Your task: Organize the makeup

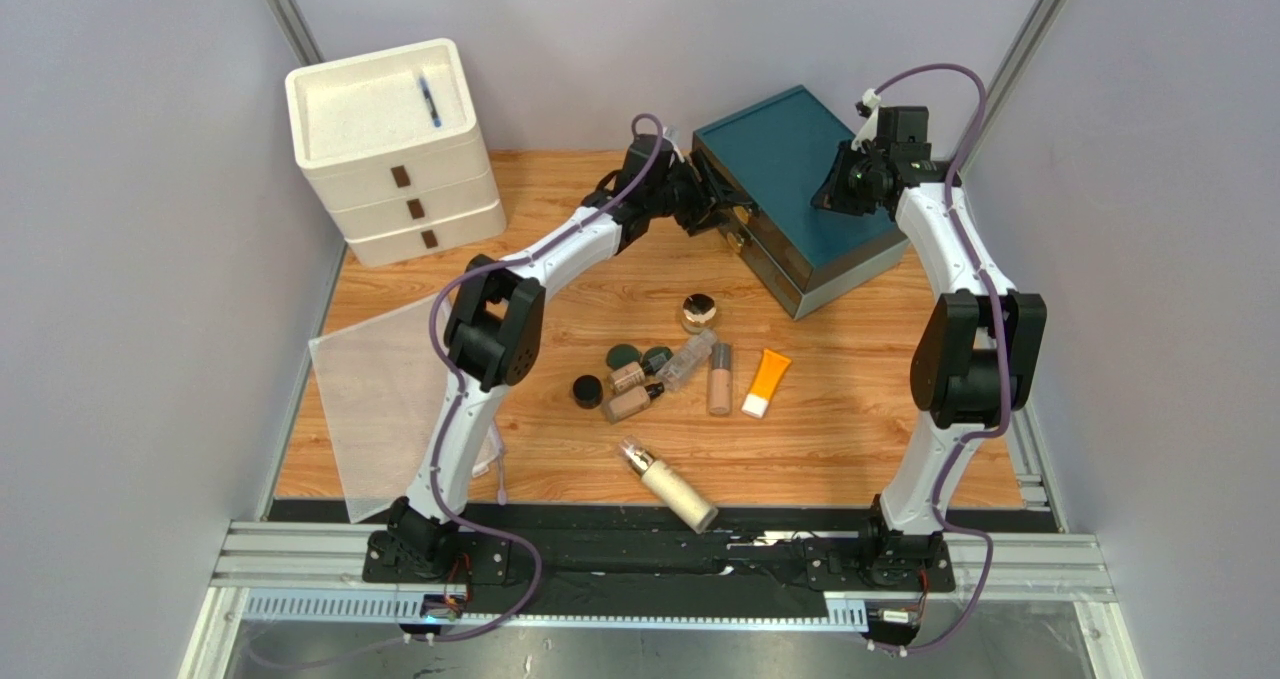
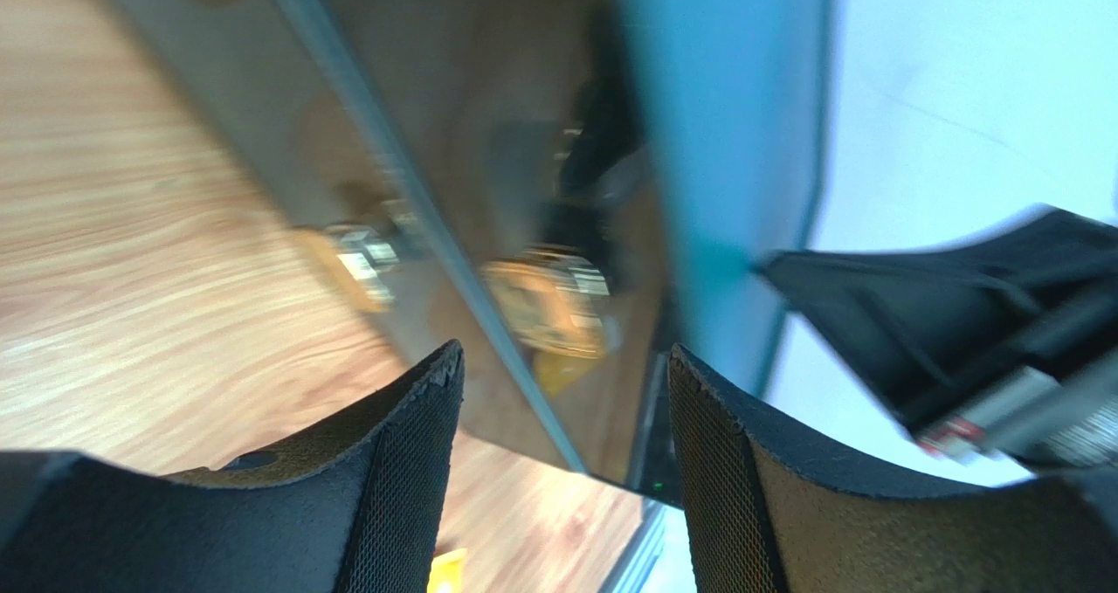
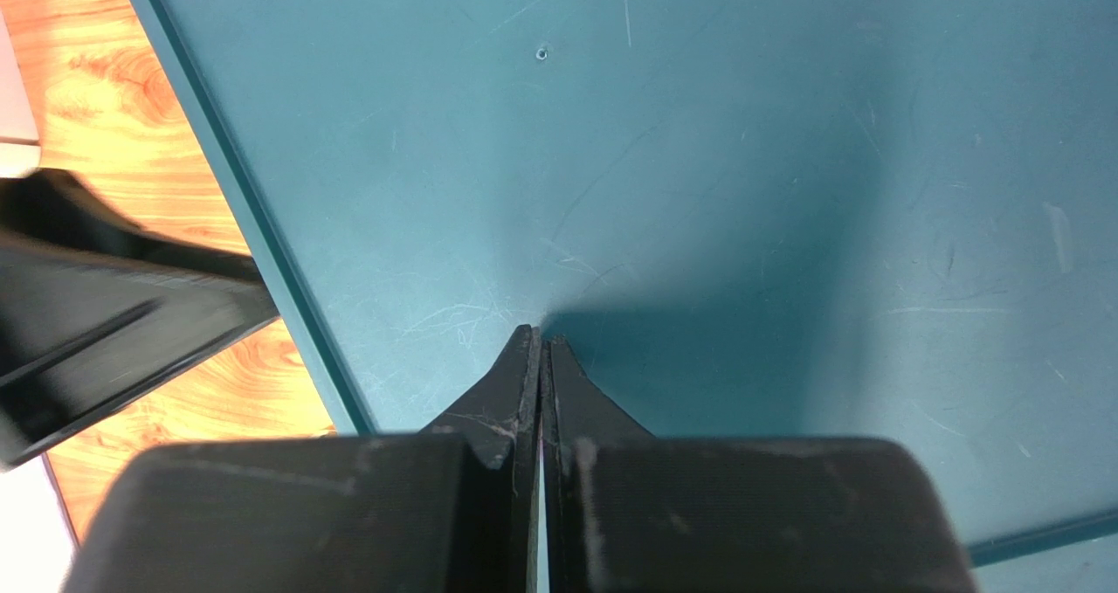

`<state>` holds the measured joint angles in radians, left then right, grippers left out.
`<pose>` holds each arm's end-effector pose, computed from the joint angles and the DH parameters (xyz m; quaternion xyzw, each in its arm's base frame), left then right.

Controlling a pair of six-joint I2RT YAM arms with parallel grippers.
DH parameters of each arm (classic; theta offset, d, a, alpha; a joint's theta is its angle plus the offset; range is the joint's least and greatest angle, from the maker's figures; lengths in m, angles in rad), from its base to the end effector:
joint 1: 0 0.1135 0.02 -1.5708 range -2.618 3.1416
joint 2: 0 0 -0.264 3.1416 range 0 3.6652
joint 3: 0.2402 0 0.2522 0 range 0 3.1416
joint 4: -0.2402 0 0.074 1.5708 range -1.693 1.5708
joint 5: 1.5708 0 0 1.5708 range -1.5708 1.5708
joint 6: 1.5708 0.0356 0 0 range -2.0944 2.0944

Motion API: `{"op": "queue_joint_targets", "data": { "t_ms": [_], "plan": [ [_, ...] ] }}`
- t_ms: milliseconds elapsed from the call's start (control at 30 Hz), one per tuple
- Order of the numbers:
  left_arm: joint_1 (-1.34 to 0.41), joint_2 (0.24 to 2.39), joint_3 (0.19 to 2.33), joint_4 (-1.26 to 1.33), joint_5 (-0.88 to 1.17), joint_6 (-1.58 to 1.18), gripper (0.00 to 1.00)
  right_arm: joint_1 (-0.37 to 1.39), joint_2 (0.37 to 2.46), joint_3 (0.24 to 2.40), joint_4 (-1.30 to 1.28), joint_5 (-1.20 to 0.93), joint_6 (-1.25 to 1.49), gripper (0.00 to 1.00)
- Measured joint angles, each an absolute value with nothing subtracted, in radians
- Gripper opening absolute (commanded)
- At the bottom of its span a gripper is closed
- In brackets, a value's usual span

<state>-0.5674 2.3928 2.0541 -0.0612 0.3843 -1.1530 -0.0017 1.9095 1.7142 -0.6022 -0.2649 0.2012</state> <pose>0.4675 -0.3138 0.2268 -0.1351 0.8138 -0.5150 0.2332 0.4354 0.0086 0.2963 0.0434 0.9184 0.1589 0.3597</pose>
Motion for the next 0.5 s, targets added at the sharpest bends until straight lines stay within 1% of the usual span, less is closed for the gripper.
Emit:
{"op": "queue_joint_targets", "data": {
  "t_ms": [200,500],
  "plan": [
    [-0.582,2.353,2.076,-0.017,0.388,-1.151,0.63,-0.001,1.912,1.715,-0.601,-0.273,0.201,0.00],
    [-0.583,2.352,2.095,-0.089,0.344,-1.135,0.61,-0.002,1.913,1.716,-0.601,-0.274,0.201,0.00]
  ]
}}
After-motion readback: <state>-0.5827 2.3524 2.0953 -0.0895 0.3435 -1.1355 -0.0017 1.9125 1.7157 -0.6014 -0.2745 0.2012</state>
